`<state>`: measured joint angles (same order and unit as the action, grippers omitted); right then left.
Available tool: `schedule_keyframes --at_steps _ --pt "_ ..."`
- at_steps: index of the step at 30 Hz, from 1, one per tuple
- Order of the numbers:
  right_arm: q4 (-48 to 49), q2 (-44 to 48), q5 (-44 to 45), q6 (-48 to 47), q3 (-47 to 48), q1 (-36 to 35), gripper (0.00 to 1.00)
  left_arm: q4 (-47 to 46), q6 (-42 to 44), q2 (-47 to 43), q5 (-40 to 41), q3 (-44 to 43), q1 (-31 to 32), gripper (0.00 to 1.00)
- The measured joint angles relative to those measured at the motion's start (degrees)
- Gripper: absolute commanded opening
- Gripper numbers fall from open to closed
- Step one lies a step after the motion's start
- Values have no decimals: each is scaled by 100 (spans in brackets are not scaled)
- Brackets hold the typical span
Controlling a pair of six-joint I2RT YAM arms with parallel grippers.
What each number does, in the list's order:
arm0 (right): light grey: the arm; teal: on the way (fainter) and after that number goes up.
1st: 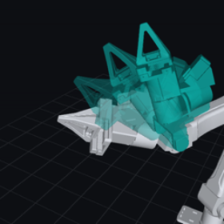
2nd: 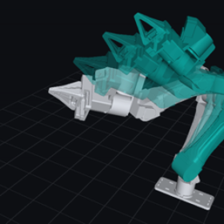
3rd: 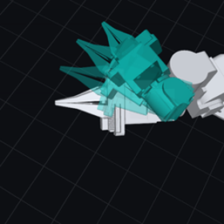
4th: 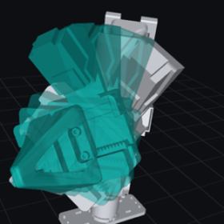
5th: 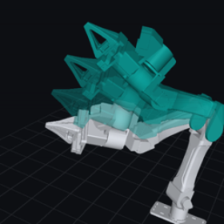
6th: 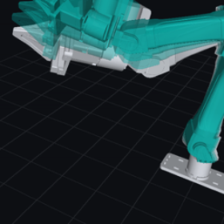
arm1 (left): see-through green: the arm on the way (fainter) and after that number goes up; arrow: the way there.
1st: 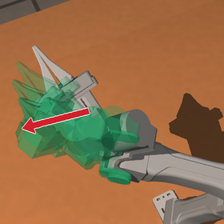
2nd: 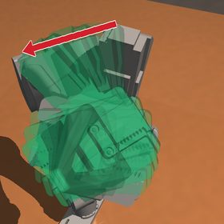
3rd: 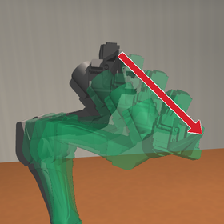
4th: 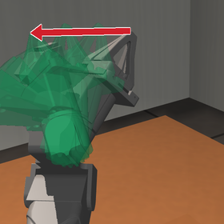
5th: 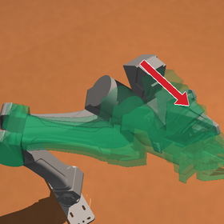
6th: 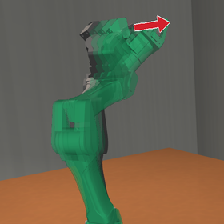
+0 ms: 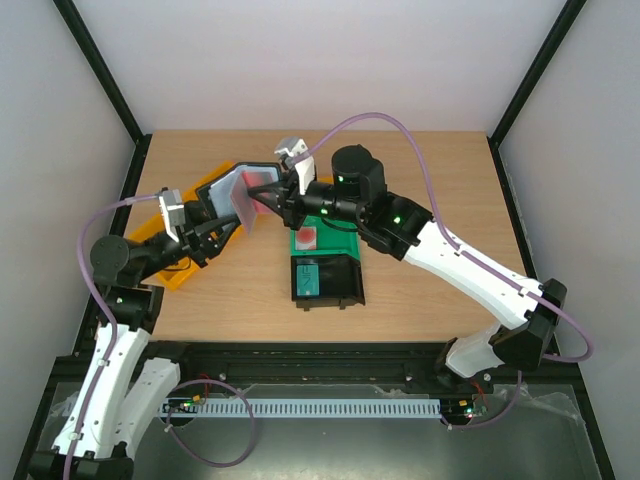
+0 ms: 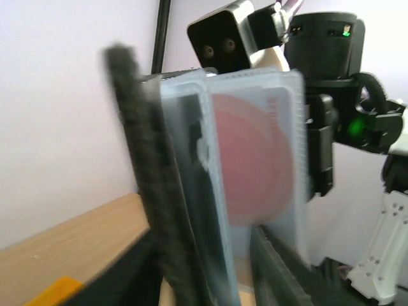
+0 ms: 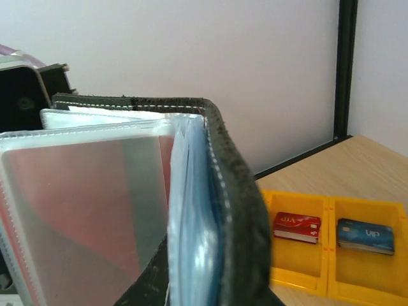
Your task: Take the credit cards out of the card holder
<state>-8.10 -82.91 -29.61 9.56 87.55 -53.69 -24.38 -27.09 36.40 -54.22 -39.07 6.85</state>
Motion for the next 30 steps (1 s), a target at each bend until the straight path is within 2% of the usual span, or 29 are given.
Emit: schedule_keyframes --at_steps 5,7,8,12,22,28,30 --pt "-4 9 90 98 -9 94 2 52 271 -72 39 -26 7 76" --pt "-20 9 125 125 -9 96 2 105 413 -98 83 -42 22 77" --pt "-31 9 138 127 -9 96 2 133 492 -105 105 -48 24 75" --pt "-83 9 149 122 -9 96 2 190 586 -125 243 -59 24 42" --pt "-179 26 -7 98 -9 153 2 -162 101 -186 667 -116 -146 38" --pt "-192 114 -160 107 -9 271 2 -188 -83 -247 693 -116 -280 31" --pt "-192 146 -192 116 -9 286 2 -190 -114 -280 697 -116 -330 25"
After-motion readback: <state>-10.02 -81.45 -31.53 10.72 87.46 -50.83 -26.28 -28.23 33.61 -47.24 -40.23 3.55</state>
